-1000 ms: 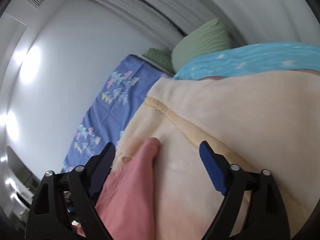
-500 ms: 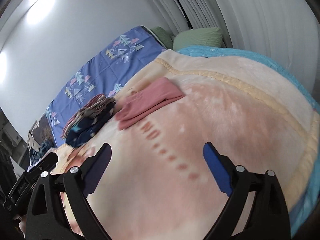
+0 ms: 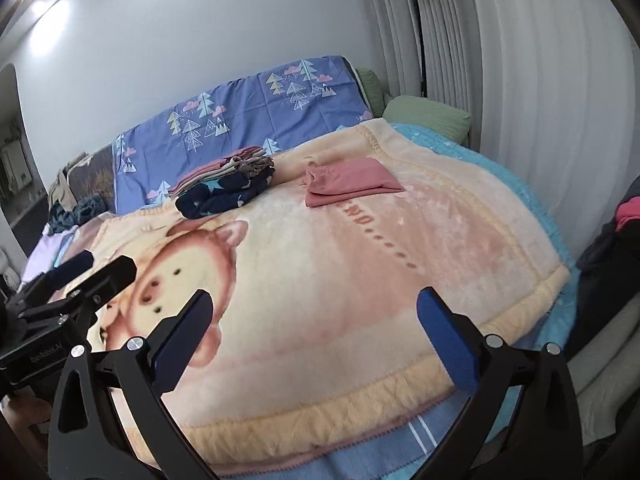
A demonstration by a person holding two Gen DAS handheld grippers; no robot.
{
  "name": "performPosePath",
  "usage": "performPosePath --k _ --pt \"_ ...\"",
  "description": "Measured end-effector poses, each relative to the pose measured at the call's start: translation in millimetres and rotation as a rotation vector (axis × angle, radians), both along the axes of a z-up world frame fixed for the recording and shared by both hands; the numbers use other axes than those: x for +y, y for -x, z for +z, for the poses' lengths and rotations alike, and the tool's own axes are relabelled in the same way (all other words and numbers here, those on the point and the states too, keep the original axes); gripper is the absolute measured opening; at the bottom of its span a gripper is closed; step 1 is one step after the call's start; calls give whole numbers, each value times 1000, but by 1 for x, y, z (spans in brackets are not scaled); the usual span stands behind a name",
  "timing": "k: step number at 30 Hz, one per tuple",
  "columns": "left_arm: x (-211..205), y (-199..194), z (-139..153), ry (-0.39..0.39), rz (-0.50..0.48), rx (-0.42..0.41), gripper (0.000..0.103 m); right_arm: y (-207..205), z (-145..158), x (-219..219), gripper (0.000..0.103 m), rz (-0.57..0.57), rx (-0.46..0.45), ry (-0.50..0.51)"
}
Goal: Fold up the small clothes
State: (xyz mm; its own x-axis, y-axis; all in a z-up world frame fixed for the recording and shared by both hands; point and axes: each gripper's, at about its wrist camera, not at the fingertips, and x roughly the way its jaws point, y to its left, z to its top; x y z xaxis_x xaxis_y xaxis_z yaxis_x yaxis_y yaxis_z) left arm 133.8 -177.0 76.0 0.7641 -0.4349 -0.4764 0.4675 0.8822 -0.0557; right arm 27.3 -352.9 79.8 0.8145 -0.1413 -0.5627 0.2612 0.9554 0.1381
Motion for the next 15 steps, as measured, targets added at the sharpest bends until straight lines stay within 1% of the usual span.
performPosePath --k 3,6,9,12,15 --pt "6 17 2 8 -8 -24 101 18 2 6 102 -34 -25 17" --pt "10 29 1 8 -5 -27 101 30 4 11 102 -46 -43 38" --pt "11 43 -3 -14 -5 -44 101 41 2 20 102 -50 -48 79" --pt "12 60 -10 -42 14 -80 101 51 -1 28 102 -48 -55 105" --pt "19 71 -12 -17 36 -73 101 58 -1 31 102 -40 -72 88"
